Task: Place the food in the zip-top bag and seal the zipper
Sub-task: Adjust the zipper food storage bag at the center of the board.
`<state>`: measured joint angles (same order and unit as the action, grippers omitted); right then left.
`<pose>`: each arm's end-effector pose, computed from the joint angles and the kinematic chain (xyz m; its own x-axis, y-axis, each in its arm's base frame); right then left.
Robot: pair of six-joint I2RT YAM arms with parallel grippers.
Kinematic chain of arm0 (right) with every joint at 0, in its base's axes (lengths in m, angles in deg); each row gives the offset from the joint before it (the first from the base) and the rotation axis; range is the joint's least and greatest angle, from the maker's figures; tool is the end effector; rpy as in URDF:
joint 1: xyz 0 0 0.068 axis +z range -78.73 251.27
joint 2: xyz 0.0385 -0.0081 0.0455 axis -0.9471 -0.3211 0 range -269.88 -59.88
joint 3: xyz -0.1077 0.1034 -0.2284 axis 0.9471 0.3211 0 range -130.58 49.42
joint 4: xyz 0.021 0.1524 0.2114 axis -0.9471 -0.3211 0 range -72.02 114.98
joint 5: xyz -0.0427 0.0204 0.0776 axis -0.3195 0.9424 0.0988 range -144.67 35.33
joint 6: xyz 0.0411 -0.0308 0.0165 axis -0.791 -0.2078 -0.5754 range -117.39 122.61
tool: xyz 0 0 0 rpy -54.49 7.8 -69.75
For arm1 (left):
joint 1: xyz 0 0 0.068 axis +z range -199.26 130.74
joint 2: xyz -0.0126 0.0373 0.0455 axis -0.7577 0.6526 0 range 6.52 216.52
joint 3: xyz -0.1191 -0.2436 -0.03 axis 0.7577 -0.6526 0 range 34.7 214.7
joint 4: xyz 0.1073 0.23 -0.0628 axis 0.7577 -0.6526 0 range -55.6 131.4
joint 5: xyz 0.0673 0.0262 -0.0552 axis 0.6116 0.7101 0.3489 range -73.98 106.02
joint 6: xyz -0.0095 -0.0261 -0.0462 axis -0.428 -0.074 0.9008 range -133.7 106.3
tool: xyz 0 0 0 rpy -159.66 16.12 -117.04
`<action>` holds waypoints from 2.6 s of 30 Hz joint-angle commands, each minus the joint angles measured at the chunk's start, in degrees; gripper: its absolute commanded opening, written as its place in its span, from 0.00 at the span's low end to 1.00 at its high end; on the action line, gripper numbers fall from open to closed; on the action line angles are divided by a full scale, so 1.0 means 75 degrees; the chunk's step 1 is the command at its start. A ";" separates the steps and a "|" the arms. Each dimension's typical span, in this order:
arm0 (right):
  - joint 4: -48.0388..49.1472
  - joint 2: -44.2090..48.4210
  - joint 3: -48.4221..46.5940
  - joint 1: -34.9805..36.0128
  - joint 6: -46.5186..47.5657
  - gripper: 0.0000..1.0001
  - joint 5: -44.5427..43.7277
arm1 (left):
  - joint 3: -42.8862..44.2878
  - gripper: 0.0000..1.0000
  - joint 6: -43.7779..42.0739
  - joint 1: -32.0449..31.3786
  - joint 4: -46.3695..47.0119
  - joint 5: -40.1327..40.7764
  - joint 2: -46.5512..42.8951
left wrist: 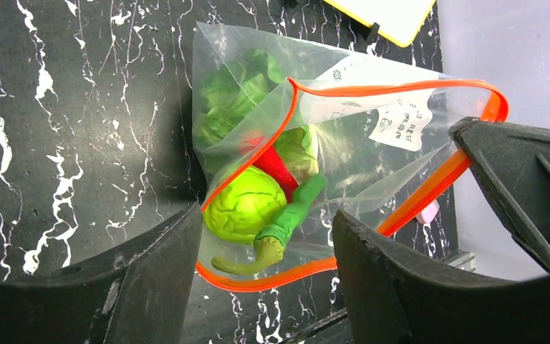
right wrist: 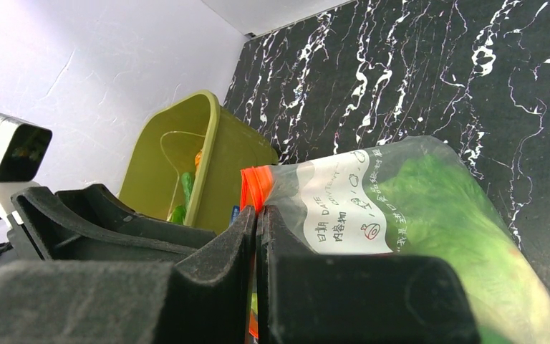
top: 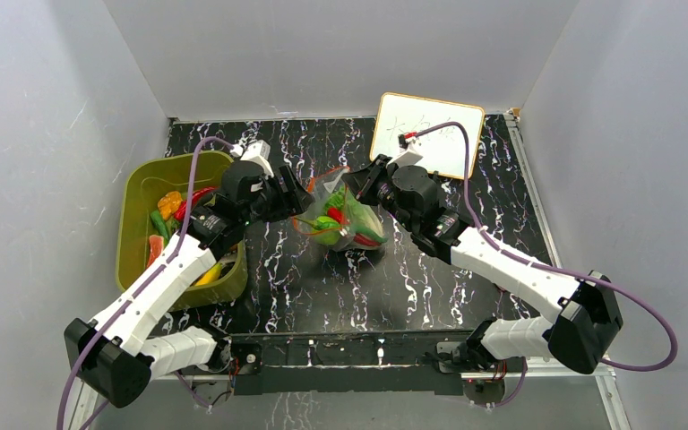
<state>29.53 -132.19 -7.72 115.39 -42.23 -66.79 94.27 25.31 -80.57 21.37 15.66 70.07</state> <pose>0.2198 0.2027 0.3388 -0.4692 0.5053 -0.7242 -0.2843 0.6900 0.6657 0.2145 -0.1306 0.3482 -0.6004 -0.3715 -0.7082 0.1889 0.7947 -0.5769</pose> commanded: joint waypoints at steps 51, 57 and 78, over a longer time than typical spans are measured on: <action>0.1648 0.0136 -0.0421 -0.0021 0.0248 0.00 0.2227 | 0.1755 0.00 -0.0754 0.0082 -0.0538 -0.3208 0.1371; 0.1908 0.0066 -0.0186 -0.0020 0.0059 0.00 0.2681 | 0.1192 0.00 -0.0426 0.0366 0.0052 -0.3377 0.1783; 0.0839 0.0187 -0.0255 -0.0037 0.0380 0.00 0.1517 | 0.0746 0.42 -0.0256 0.0369 0.0501 -0.2580 0.1512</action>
<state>34.87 -133.59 -7.02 114.76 -40.94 -51.19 98.18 23.73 -77.55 27.29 -5.28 88.69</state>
